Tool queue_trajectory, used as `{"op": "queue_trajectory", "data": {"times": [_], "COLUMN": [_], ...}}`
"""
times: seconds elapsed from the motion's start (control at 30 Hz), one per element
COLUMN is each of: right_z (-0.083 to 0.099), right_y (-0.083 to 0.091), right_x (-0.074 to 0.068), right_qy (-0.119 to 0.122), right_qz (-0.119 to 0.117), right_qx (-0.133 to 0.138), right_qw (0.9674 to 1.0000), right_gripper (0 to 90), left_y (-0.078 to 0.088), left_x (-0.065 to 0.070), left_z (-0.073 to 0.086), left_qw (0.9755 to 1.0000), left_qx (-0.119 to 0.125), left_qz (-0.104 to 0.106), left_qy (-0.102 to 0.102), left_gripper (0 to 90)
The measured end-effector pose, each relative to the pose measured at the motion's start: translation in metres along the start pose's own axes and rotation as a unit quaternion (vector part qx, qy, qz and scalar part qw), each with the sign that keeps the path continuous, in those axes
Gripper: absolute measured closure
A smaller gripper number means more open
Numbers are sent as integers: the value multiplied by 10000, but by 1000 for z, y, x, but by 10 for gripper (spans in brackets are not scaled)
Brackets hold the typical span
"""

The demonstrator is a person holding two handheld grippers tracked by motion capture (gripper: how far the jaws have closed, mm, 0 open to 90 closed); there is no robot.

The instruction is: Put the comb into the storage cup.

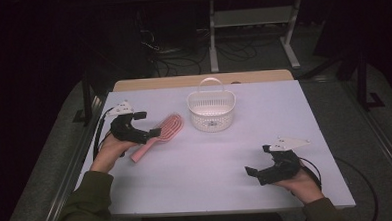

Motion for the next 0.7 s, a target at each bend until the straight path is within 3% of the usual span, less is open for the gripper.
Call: {"op": "queue_trajectory", "data": {"times": [0.7], "right_z": [2], "right_y": [0], "right_x": [1], "right_qy": [-23], "right_qz": [26], "right_qx": [-20], "right_qw": [10000], "right_gripper": [0], "left_y": [-15], "left_x": [-18], "left_z": [-13], "left_qw": [9993], "left_qx": [37], "left_qz": [-349], "left_qy": [95], "left_gripper": [0]}}
Point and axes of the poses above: each handheld gripper's, and its own axes: y roughly backward along the jaws, z roughly out of its underside, x roughly to its right, the point moved 9 cm from there along -y, roughly forward along the jaws, and after that the axes turned 15 degrees about -z, right-handed, at the moved point
